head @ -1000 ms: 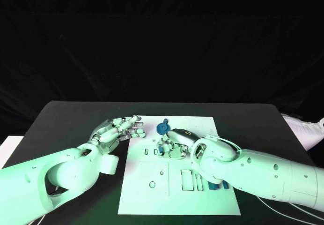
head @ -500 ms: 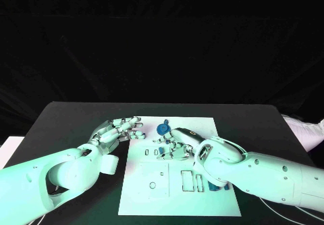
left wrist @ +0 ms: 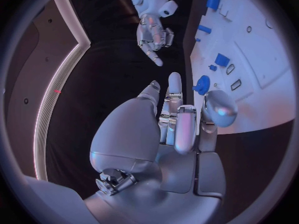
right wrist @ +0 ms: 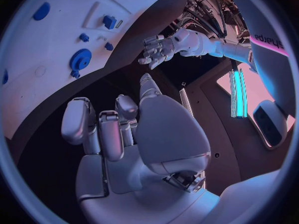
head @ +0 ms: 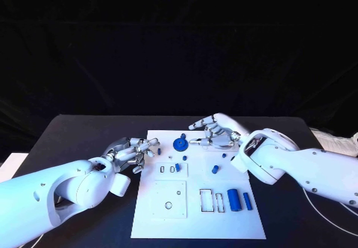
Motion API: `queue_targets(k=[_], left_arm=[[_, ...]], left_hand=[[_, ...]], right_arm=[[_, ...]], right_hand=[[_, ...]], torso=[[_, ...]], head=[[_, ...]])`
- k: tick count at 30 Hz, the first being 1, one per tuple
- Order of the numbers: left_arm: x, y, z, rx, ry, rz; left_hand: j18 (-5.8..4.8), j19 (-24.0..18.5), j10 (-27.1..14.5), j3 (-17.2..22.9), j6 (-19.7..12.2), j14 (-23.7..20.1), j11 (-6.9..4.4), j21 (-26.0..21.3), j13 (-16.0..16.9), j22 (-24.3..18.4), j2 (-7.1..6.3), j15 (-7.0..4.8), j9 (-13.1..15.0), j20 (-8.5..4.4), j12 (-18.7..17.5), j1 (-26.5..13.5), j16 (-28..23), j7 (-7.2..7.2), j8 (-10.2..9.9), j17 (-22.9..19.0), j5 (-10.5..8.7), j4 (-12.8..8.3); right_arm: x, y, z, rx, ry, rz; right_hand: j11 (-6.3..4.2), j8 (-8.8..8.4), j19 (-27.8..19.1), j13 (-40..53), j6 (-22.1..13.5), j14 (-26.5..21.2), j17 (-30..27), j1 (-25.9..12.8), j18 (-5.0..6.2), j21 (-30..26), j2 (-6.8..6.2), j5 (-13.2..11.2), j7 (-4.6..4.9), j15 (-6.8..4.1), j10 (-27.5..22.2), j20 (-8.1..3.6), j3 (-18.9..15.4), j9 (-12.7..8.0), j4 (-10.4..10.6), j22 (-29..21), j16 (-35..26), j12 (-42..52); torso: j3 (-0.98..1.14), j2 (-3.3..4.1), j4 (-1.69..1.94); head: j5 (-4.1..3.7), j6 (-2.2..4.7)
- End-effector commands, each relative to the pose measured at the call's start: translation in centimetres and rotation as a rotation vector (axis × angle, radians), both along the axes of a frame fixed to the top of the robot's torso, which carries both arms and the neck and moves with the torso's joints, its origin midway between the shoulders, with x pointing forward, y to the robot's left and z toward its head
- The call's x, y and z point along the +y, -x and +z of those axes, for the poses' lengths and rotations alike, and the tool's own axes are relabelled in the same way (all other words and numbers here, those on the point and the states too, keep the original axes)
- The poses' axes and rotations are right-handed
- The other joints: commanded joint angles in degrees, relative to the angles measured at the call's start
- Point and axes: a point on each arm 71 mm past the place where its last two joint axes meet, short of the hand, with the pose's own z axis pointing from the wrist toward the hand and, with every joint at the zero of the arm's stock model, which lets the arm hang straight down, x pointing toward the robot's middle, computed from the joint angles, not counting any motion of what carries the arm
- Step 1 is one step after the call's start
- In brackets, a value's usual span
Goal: Assemble the parts on the task board
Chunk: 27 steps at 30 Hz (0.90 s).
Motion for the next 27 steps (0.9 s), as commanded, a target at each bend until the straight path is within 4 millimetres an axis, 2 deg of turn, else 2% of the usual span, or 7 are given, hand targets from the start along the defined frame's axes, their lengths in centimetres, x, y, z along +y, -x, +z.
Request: queue_targets(k=[1, 4, 8, 12, 14, 21, 27], left_arm=[[-0.6, 0.1, -0.4, 0.149, -0.422, -0.223], [-0.6, -0.7, 0.4, 0.18, -0.62, -0.288], [-0.9, -2.2, 1.8, 0.167, -0.814, -0.312], [-1.9, -3.3, 2.7, 0.139, -0.934, -0.323], [-2.7, -3.8, 3.0, 0.132, -0.974, -0.336], [-4.8, -4.9, 3.0, 0.12, -1.056, -0.376], [-6.2, -5.6, 2.7, 0.115, -1.076, -0.383]], left_hand=[[-0.5, -1.0, -2.93, -1.14, 0.0, 3.99, 0.04, 2.75, 6.23, 2.98, 1.37, -0.24, 0.71, -0.11, 7.3, -3.7, 3.58, -0.2, 1.66, 7.79, -0.04, 3.94], [-0.79, -1.38, -6.46, -3.02, -0.37, 4.75, -0.06, 5.71, 15.29, 6.59, 1.21, -0.28, 2.14, 0.15, 17.47, -5.61, 6.73, -0.42, 4.84, 11.72, -0.2, 5.97], [-1.9, 1.07, -3.84, -5.84, 0.2, 6.04, -1.01, 10.42, 31.01, 13.97, 1.51, -0.98, 4.94, -0.23, 32.96, -7.29, 9.78, -1.53, 9.85, 15.84, -0.25, 6.08], [-2.62, 2.8, -1.92, -8.25, -0.2, 6.04, -1.87, 13.02, 38.65, 18.35, 2.49, -1.65, 8.43, -0.95, 40.15, -8.43, 9.78, -2.57, 14.65, 15.84, -0.34, 5.99], [-2.81, 3.12, -1.78, -9.51, -1.37, 6.04, -2.12, 13.64, 40.33, 19.41, 3.36, -1.95, 10.64, -1.18, 41.64, -8.72, 9.78, -2.84, 17.14, 15.84, -0.33, 6.15], [-3.34, 4.33, -0.54, -12.48, -3.16, 6.04, -2.67, 15.1, 43.75, 22.25, 4.62, -2.33, 15.67, -1.54, 44.51, -9.83, 9.78, -3.51, 22.33, 15.84, -1.59, 6.11], [-3.46, 4.59, -0.35, -13.88, -4.6, 6.04, -2.78, 15.44, 44.56, 22.93, 5.16, -2.46, 18.16, -1.66, 45.17, -9.87, 9.78, -3.64, 24.41, 15.84, -1.81, 6.15]], right_arm=[[-1.9, -0.6, 0.6, 0.073, -0.159, -0.065], [-2.8, -0.8, 0.9, 0.086, -0.182, -0.1], [-3.2, -0.9, 1.0, 0.094, -0.195, -0.119], [-3.4, -0.9, 1.1, 0.098, -0.199, -0.133], [-3.5, -1.0, 1.1, 0.101, -0.2, -0.141], [-4.0, -1.2, 1.0, 0.103, -0.196, -0.171], [-4.4, -1.3, 0.9, 0.107, -0.193, -0.198]], right_hand=[[-0.33, 0.31, -0.11, -0.1, 0.68, 3.91, 5.59, 0.66, 0.35, -0.11, 0.41, 0.6, 0.01, -0.12, 0.01, -0.41, 0.06, 0.09, -0.51, 0.14, -0.31, 0.34], [-0.43, 0.33, -0.08, -0.24, 0.97, 3.89, 5.46, 0.95, 0.35, -0.15, 0.82, 1.28, -0.09, -0.22, 0.03, -0.5, -0.02, 0.12, -0.7, 0.11, -0.41, 0.33], [-0.49, 0.36, -0.14, -0.42, 1.15, 3.82, 5.12, 1.11, 0.38, -0.23, 1.05, 1.51, -0.14, -0.26, -0.04, -0.55, -0.04, 0.14, -0.79, -0.02, -0.61, 0.18], [-0.55, 0.44, -0.21, -0.69, 1.5, 3.78, 4.91, 0.85, 0.41, -0.35, 1.38, 1.11, -0.22, -0.33, -0.1, -0.62, -0.3, 0.18, -0.62, -0.19, -0.75, -0.01], [-0.56, 0.46, -0.27, -0.76, 1.58, 3.75, 4.8, 0.8, 0.43, -0.41, 1.42, 1.01, -0.24, -0.34, -0.13, -0.63, -0.38, 0.19, -0.6, -0.3, -0.82, -0.07], [-0.58, 0.5, -0.46, -0.95, 1.71, 3.67, 4.43, 0.72, 0.5, -0.6, 1.46, 0.97, -0.27, -0.36, -0.23, -0.65, -0.49, 0.21, -0.56, -0.62, -1.04, -0.27], [-0.63, 0.51, -0.79, -1.38, 1.9, 3.55, 3.91, 0.32, 0.61, -0.94, 1.68, 0.94, -0.32, -0.41, -0.43, -0.71, -0.85, 0.22, -0.3, -1.17, -1.37, -0.66]], torso=[[0.26, -0.85, -0.17], [0.62, -1.13, -0.43], [1.0, -1.45, -0.41], [1.21, -1.71, -0.37], [1.27, -1.76, -0.33], [1.43, -1.85, -0.19], [1.39, -1.77, -0.3]], head=[[0.43, -0.41], [1.0, -0.67], [1.28, -0.85], [1.54, -1.13], [1.61, -1.19], [1.87, -1.54], [2.06, -1.76]])
